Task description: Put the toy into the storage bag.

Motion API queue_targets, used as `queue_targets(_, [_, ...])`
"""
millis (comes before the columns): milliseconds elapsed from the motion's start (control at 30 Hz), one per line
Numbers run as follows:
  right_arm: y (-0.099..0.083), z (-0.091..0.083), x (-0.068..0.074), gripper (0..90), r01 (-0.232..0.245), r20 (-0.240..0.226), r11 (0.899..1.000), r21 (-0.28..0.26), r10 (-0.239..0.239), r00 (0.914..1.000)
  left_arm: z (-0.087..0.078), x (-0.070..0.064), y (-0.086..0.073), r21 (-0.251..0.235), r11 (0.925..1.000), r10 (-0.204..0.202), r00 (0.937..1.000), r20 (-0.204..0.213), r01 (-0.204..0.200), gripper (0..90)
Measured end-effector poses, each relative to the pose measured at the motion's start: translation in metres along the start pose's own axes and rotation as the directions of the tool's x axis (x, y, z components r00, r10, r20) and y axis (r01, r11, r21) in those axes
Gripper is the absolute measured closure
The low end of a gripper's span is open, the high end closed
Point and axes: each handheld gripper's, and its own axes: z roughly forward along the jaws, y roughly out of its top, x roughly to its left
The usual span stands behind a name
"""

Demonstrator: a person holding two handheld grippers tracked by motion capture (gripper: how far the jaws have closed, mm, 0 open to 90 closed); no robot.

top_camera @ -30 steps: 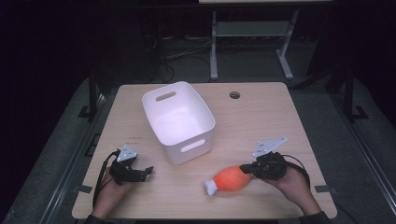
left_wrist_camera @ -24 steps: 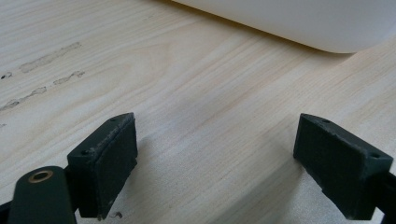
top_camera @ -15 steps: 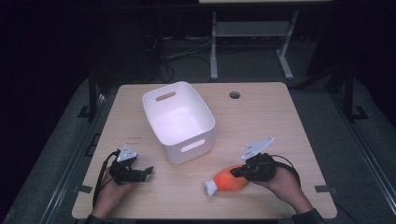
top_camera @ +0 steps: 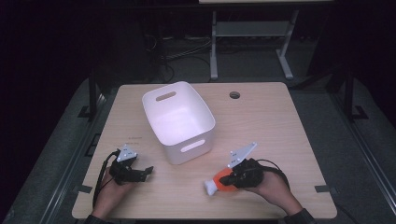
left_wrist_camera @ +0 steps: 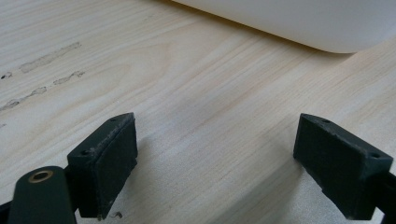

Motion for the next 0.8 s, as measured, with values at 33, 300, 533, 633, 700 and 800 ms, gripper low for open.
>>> queue_targets(33, [0.000, 0.000, 0.000, 89.8, 0.000, 0.000, 1.000, 0.000, 0.000, 1.0000, 0.000, 0.000, 0.000, 0.000, 1.0000, 0.001, 1.0000, 0.000, -0.001, 13.0])
queue_targets(300, [0.003, 0.014, 0.004, 89.8, 0.022, -0.019, 0.999, 0.043, -0.021, 0.9996, 0.000, 0.000, 0.000, 0.002, 1.0000, 0.002, 1.0000, 0.000, -0.002, 12.9])
queue_targets(533, [0.006, 0.019, 0.000, 89.8, 0.025, -0.022, 0.999, 0.043, -0.024, 0.9995, 0.000, 0.000, 0.000, 0.002, 1.0000, 0.003, 1.0000, -0.001, -0.003, 12.9])
queue_targets(633, [0.007, 0.020, -0.001, 89.8, 0.027, -0.019, 0.999, 0.043, -0.026, 0.9995, 0.000, 0.000, 0.000, 0.002, 1.0000, 0.003, 1.0000, -0.001, -0.003, 13.0])
queue_targets(700, [0.008, 0.020, -0.003, 89.8, 0.026, -0.019, 0.999, 0.043, -0.026, 0.9995, 0.000, 0.000, 0.000, 0.004, 1.0000, 0.005, 1.0000, -0.001, -0.005, 12.9])
queue_targets(800, [0.010, 0.021, -0.005, 89.8, 0.027, -0.012, 0.999, 0.040, -0.027, 0.9996, 0.000, 0.000, 0.000, 0.003, 1.0000, 0.004, 1.0000, 0.000, -0.004, 12.9])
